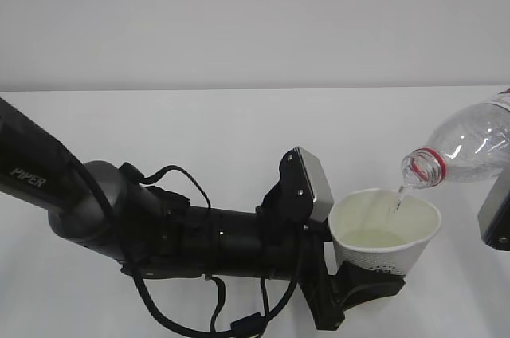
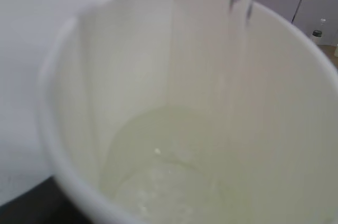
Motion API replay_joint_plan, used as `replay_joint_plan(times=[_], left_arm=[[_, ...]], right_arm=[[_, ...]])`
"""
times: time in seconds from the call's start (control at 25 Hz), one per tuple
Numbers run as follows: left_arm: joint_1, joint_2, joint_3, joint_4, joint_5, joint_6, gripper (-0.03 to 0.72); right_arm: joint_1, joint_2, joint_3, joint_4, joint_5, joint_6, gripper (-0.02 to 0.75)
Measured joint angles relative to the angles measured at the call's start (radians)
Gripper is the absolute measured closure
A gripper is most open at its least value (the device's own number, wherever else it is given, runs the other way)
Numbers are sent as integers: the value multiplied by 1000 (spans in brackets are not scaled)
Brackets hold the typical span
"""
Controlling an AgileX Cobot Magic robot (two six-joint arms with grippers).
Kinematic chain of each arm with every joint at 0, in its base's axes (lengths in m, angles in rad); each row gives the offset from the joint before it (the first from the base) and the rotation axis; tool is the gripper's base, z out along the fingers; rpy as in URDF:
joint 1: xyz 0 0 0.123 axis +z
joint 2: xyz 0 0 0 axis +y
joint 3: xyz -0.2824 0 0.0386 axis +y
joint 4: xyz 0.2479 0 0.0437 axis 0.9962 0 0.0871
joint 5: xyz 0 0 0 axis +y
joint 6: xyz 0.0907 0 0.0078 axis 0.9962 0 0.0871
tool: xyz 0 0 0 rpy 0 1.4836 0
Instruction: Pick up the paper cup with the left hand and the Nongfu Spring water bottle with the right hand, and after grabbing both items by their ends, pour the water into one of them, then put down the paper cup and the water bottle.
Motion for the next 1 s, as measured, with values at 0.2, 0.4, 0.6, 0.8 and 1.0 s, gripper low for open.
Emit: replay_joint_plan(times=[0.2,0.4,0.6,0.8,1.0], left_arm=[[0,0,0,0,0,0,158],[0,1,0,0,0,0,158],[0,1,0,0,0,0,158],[0,1,0,0,0,0,158],[0,1,0,0,0,0,158]], right_arm=[[0,0,0,0,0,0,297],[0,0,0,0,0,0,297],[0,0,0,0,0,-4,297],[0,0,0,2,0,-5,297],[0,0,0,2,0,-7,297]])
